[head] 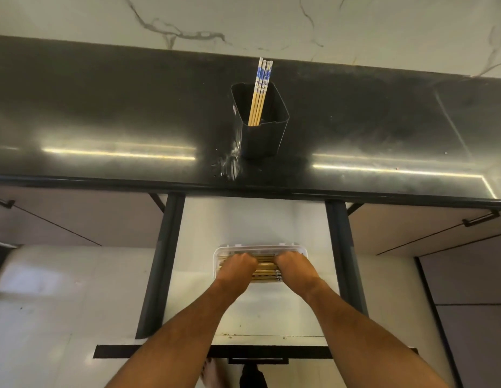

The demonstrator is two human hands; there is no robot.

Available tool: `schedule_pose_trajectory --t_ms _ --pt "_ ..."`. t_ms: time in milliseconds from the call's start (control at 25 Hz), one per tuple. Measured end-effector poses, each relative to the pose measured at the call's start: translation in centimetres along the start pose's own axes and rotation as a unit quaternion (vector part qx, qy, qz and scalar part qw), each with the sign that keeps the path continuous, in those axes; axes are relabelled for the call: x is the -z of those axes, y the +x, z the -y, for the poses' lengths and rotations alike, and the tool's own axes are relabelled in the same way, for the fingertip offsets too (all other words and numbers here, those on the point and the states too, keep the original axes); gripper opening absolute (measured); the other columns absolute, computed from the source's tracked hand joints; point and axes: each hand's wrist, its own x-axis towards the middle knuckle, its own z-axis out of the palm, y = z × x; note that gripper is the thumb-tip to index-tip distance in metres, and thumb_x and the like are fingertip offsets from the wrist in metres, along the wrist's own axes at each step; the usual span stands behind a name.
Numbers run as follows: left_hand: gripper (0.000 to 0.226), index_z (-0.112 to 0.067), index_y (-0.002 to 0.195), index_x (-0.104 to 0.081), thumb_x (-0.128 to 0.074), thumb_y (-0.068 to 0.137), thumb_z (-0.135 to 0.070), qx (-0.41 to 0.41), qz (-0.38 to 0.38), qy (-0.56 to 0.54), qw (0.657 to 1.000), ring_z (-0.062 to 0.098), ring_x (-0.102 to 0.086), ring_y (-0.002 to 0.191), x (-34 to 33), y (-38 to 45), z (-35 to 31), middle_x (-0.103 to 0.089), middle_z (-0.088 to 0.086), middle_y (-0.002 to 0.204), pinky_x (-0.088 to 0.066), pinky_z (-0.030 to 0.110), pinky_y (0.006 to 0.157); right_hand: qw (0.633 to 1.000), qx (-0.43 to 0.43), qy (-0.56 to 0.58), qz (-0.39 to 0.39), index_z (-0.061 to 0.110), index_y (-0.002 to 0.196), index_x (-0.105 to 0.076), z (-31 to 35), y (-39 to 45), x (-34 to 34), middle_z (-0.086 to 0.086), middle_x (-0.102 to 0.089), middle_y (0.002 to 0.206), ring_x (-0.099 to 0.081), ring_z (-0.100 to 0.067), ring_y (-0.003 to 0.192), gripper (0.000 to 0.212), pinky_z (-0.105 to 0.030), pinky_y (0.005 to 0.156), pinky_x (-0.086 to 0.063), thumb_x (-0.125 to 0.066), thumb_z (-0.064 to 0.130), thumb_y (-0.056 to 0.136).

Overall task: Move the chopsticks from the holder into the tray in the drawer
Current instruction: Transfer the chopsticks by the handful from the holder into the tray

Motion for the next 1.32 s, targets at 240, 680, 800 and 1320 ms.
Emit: schedule_pose_trajectory --t_ms 240,680,800,1320 --pt "0.027 -0.012 0.115 -0.07 -0.061 0.09 -0.003 0.016 -0.019 -0.011 1.0 0.029 -0.07 0.1 -1.1 0.2 0.1 -0.071 0.009 0.118 -0.058 0.038 0.088 0.998 0.006 0.047 -0.035 0.024 0.102 -0.077 -0.2 -0.6 -1.3 0.002 -0.075 0.106 -0.069 -0.022 0.102 0.018 -0.037 0.104 -0.046 -0.065 0.017 0.09" --pt "0.028 -0.009 0.12 -0.069 -0.065 0.092 -0.004 0.078 -0.057 -0.049 0.994 0.026 -0.069 0.102 -1.7 -0.2 0.3 -0.069 0.01 0.12 -0.057 0.036 0.093 0.996 0.009 0.067 -0.051 0.018 0.11 -0.077 -0.7 -0.5 -1.4 -0.003 -0.075 0.106 -0.069 -0.021 0.098 0.019 -0.036 0.099 -0.055 -0.068 0.029 0.097" --pt "0.021 -0.005 0.109 -0.066 -0.058 0.09 0.002 0.075 -0.057 -0.075 0.993 0.033 -0.063 0.099 -1.8 -0.3 0.5 -0.065 0.014 0.112 -0.054 0.04 0.086 0.996 0.001 0.075 -0.042 0.017 0.107 -0.078 -0.6 0.0 -1.7 -0.004 -0.075 0.106 -0.071 -0.022 0.097 0.018 -0.036 0.096 -0.057 -0.069 0.029 0.096" --pt "0.047 -0.012 0.135 -0.055 -0.07 0.092 -0.025 0.055 -0.138 -0.041 0.988 0.021 -0.058 0.119 -1.9 -1.1 -0.1 -0.06 0.008 0.133 -0.045 0.033 0.109 0.98 -0.006 0.165 -0.114 0.01 0.129 -0.063 -0.1 -1.7 -1.4 -0.011 -0.067 0.127 -0.065 -0.026 0.115 0.042 -0.037 0.103 -0.054 -0.073 0.03 0.093"
